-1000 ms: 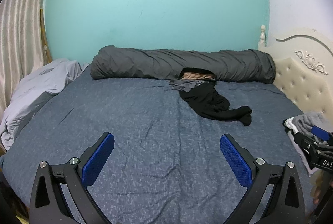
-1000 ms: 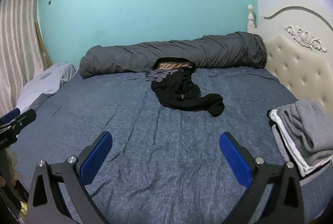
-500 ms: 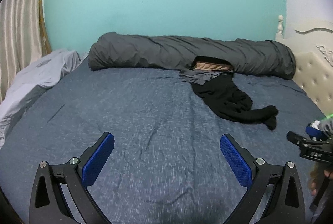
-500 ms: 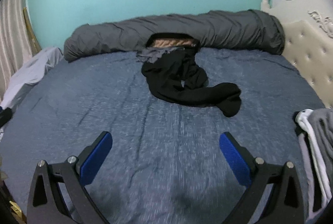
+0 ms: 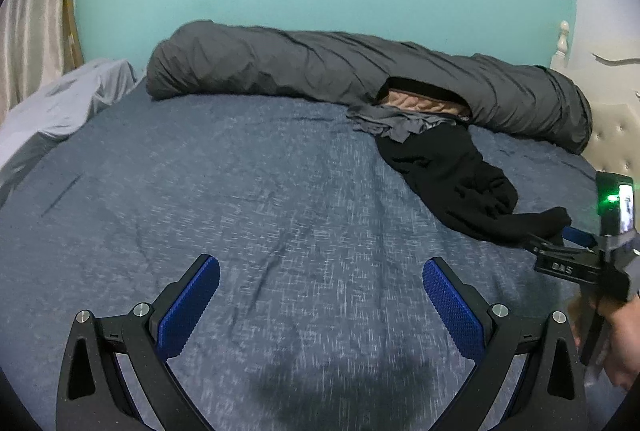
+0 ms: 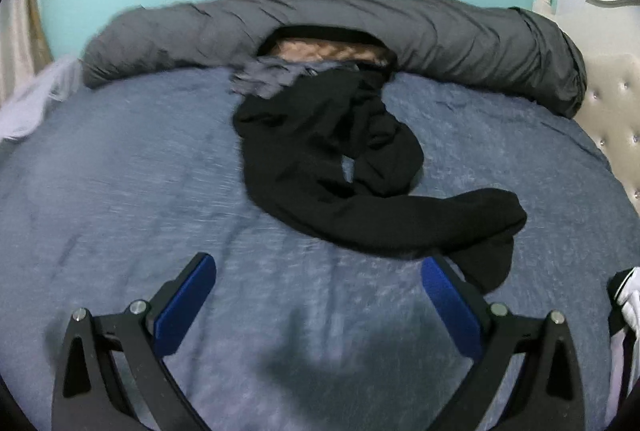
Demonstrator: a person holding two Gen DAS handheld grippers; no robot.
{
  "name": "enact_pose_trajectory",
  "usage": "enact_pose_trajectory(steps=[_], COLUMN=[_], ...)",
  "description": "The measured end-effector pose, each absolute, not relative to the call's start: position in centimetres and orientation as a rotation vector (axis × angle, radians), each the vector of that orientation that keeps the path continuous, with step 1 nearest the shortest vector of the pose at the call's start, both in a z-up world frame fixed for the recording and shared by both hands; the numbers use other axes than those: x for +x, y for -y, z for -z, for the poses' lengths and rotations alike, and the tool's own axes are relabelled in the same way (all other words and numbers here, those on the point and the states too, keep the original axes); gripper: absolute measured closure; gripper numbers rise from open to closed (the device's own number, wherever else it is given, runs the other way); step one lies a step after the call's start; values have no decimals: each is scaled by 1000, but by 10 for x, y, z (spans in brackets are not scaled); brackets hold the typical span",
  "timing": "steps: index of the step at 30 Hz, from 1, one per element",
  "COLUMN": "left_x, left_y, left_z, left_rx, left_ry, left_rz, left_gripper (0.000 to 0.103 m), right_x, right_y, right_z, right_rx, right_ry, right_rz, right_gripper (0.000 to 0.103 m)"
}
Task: Fold clothes
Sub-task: 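Reach the right tool to the black garment and close on its fabric, then lift the black garment with the right tool and shake it loose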
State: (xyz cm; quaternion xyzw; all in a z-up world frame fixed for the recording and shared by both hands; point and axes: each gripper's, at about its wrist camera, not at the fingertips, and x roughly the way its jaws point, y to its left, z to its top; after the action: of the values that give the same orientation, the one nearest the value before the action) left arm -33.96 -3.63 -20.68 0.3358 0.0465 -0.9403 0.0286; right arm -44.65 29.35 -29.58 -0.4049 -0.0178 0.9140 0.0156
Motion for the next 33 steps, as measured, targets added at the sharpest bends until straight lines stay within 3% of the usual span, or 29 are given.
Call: enact_pose_trajectory(steps=[13, 19, 21, 24, 27, 33], left_x=[-367, -361, -357, -353, -348, -333], left_y=[46, 56, 58, 60, 63, 69], left_z=[251, 253, 252, 251, 250, 243], left_rx=[1082, 1084, 1086, 1087, 1089, 1085], left_ry=[-161, -168, -166, -163, -160, -167], left_rz=[2902, 2910, 2909, 2908, 2906, 2904], left_gripper=[0, 0, 0, 0, 0, 0], right_x=[-527, -538, -537, -531, -521, -486], right_y=[-286, -278, -281, -283, -284, -273], right_z=[359, 379, 378, 372, 362, 337], right_rx=[-1347, -1405, -1418, -1431, -1432, -1425], right_ry=[306, 402, 386, 401, 399, 398], right_rz=[-2762, -2735, -2737, -2757, -2802, -2934], right_gripper=[1, 37, 58, 81, 89, 93])
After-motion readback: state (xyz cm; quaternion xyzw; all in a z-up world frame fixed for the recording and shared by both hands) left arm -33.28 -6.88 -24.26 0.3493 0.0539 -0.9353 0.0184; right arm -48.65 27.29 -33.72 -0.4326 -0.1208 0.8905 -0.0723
